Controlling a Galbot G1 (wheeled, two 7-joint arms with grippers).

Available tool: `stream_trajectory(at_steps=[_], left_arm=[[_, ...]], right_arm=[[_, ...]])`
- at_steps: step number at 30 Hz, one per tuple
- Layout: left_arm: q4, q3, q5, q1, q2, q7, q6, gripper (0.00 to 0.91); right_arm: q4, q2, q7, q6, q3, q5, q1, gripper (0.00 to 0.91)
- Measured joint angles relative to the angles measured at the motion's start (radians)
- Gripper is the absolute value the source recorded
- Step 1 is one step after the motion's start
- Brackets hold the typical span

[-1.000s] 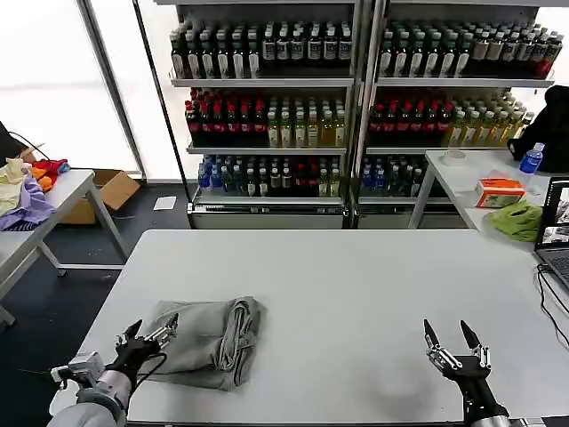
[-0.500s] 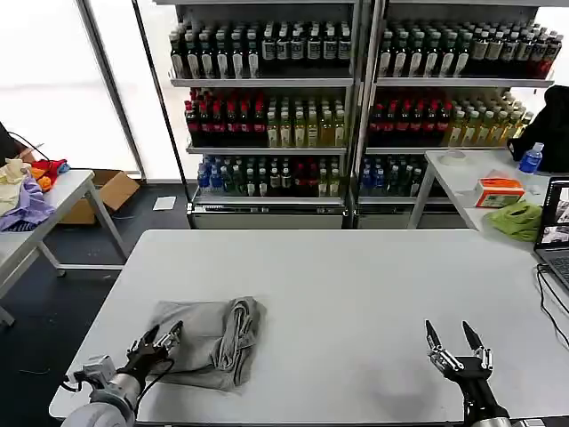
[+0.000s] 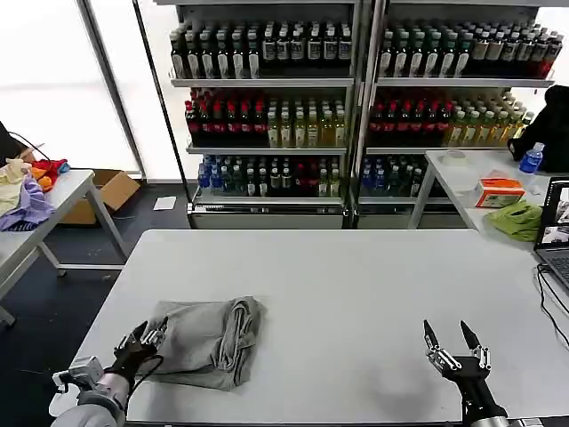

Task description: Fold and organize the clothes.

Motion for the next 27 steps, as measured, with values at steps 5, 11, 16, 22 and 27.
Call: stream_trajectory(at_steps=[5,11,16,22,27], left_arm=[[0.011,-0.010,0.025,0.011,0.012,0.012,-0.011,0.846],[0.033,0.001,0.036,0.013,0.004,0.013,-0.011,0.715],[0.051,0.023,0.043,0.003,-0.007,0.014,-0.010,0.212],[0.069,0.038,0.044,-0.006,-0.018,0.003,-0.013,0.010],[0.067,0.041,0.030,-0.001,-0.022,-0.006,-0.020,0.010]], right_arm=[[0.002,-0.001,0.000,0.000,0.005,0.002,-0.001,0.907],[0.010,0.001,0.000,-0.002,0.006,-0.002,-0.001,0.907],[0.015,0.000,0.001,-0.004,0.012,-0.002,-0.003,0.907],[0.015,0.004,0.006,-0.004,0.012,-0.003,-0.002,0.907],[0.016,0.005,0.012,-0.004,0.014,-0.002,0.003,0.907]])
